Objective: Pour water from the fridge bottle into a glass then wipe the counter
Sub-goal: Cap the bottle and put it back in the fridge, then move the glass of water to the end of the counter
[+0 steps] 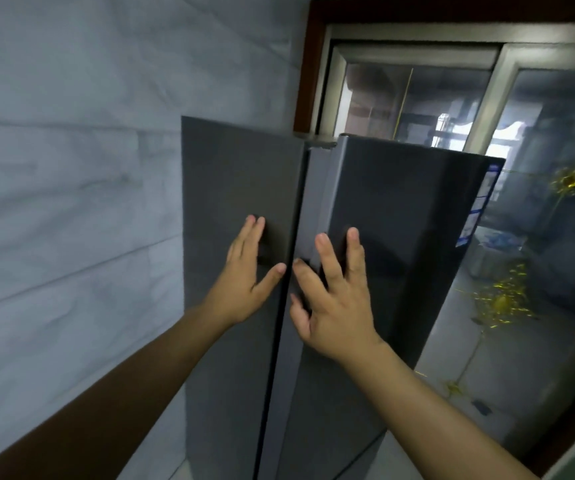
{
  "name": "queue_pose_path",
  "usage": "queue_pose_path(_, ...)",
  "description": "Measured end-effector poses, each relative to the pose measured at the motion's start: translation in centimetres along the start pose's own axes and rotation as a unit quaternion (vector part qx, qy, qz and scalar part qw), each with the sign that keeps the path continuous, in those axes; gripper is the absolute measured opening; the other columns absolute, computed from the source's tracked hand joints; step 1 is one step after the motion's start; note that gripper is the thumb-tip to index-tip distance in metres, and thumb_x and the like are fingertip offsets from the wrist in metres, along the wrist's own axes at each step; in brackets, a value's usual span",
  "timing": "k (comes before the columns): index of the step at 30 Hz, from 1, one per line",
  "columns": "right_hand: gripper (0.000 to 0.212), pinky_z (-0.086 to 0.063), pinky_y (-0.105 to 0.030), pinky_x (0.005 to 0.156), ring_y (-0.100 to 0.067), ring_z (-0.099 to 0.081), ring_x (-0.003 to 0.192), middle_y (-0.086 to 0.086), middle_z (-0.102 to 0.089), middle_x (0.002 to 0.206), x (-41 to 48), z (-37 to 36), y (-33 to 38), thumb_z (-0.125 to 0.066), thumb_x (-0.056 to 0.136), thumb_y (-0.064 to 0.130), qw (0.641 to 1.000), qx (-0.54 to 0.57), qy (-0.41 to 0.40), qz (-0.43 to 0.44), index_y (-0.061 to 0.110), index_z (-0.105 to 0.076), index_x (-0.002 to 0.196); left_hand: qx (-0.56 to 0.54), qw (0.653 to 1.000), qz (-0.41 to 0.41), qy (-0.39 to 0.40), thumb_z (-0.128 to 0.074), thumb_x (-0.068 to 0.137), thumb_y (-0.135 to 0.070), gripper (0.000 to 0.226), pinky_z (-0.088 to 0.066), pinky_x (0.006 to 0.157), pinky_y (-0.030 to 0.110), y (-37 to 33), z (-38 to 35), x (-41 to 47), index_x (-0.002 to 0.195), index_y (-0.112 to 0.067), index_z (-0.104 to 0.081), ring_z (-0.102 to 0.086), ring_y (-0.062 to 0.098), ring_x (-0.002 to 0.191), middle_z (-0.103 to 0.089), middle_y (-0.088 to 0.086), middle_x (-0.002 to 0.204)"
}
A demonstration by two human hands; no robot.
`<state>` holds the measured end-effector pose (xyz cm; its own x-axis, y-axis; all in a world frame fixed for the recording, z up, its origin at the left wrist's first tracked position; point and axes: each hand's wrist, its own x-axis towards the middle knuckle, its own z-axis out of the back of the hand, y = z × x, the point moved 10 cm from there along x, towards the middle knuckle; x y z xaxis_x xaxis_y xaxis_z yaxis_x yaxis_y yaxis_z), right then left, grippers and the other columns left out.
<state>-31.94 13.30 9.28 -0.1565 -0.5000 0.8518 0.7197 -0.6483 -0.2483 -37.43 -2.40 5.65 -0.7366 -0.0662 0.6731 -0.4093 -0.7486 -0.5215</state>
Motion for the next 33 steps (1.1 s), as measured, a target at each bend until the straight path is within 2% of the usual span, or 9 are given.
queue_pose_path(2,0.042,-0.021,-0.067,0.113,-0.061,-0.014,0.140,-0.002,0.001,0.166,0.0,0.1,0.1,-0.067,0.083,0.027,1.000,-0.004,-0.001,0.006,0.008,-0.069,0.120,0.001,1.000,0.006,0.007,-0.039,0.093,-0.072,0.092,-0.008,0.123,0.027,-0.1,0.2,-0.1,0.163,-0.021,-0.005,-0.001,0.010,0.157,-0.001,0.000,0.172)
queue_pose_path(5,0.045,-0.022,-0.067,0.113,-0.060,-0.012,0.141,-0.009,-0.008,0.162,0.1,0.4,0.4,-0.067,0.085,0.030,0.999,-0.024,0.044,-0.002,0.008,-0.067,0.124,-0.022,0.999,0.039,0.001,-0.050,0.094,-0.061,0.089,-0.015,0.126,0.034,-0.5,0.8,-0.6,0.163,-0.018,-0.014,-0.010,0.013,0.156,-0.011,0.004,0.171)
queue_pose_path(8,0.050,-0.025,-0.064,0.114,-0.054,-0.005,0.146,-0.014,-0.011,0.162,-0.3,1.0,1.0,-0.064,0.087,0.033,0.995,-0.018,0.101,-0.016,0.011,-0.060,0.132,-0.086,0.993,0.079,-0.022,-0.070,0.093,-0.033,0.075,-0.037,0.119,0.046,-1.4,1.7,-1.7,0.156,-0.016,-0.032,-0.036,0.018,0.147,-0.035,0.007,0.161)
queue_pose_path(10,0.050,-0.022,-0.056,0.119,-0.044,-0.004,0.150,-0.020,-0.012,0.163,-1.6,1.9,1.0,-0.062,0.089,0.031,0.990,0.021,0.133,-0.039,0.013,-0.054,0.134,-0.156,0.981,0.112,-0.027,-0.073,0.091,-0.027,0.067,-0.050,0.107,0.043,-2.4,1.7,-2.8,0.149,-0.025,-0.038,-0.047,0.014,0.136,-0.042,0.001,0.153)
queue_pose_path(13,0.044,-0.024,-0.040,0.120,-0.036,-0.022,0.148,-0.024,-0.029,0.156,-4.7,3.8,0.6,-0.060,0.091,0.031,0.978,0.065,0.180,-0.087,0.012,-0.054,0.130,-0.188,0.974,0.123,-0.041,-0.073,0.090,-0.036,0.061,-0.052,0.090,0.027,-4.9,2.3,-4.8,0.140,-0.044,-0.040,-0.057,0.007,0.121,-0.051,-0.007,0.141)
queue_pose_path(16,0.036,-0.036,-0.034,0.109,-0.029,-0.044,0.133,-0.014,-0.048,0.141,-8.7,6.5,-1.8,-0.058,0.091,0.035,0.960,0.047,0.232,-0.150,0.016,-0.058,0.121,-0.189,0.978,0.076,-0.046,-0.071,0.084,-0.052,0.053,-0.050,0.087,0.019,-10.1,2.5,-6.6,0.128,-0.054,-0.042,-0.059,-0.004,0.114,-0.055,-0.017,0.129)
queue_pose_path(22,0.033,-0.044,-0.034,0.085,-0.024,-0.055,0.105,-0.001,-0.056,0.109,-19.3,13.2,-8.6,-0.048,0.092,0.050,0.864,-0.041,0.404,-0.299,0.025,-0.054,0.113,-0.102,0.985,-0.013,0.138,-0.069,0.083,-0.047,0.043,-0.045,0.083,0.017,-20.3,-7.7,-10.9,0.122,-0.037,-0.051,-0.055,-0.006,0.106,-0.051,-0.017,0.114)
queue_pose_path(27,0.043,-0.046,-0.036,0.086,-0.031,-0.058,0.111,-0.006,-0.059,0.120,-30.0,22.6,-13.3,-0.052,0.092,0.051,0.792,-0.069,0.457,-0.400,0.025,-0.053,0.126,0.020,0.947,-0.048,0.317,-0.064,0.089,-0.052,0.036,-0.051,0.088,0.035,-27.2,-19.7,-15.4,0.117,-0.033,-0.052,-0.056,0.009,0.099,-0.049,-0.011,0.112)
queue_pose_path(33,0.047,-0.048,-0.038,0.089,-0.032,-0.058,0.111,-0.008,-0.059,0.122,-41.4,33.9,-17.4,-0.054,0.091,0.051,0.738,-0.098,0.456,-0.488,0.021,-0.053,0.128,0.061,0.906,-0.104,0.406,-0.062,0.090,-0.054,0.043,-0.043,0.081,0.029,-36.6,-31.1,-21.4,0.123,-0.027,-0.053,-0.054,0.017,0.110,-0.054,-0.004,0.121)
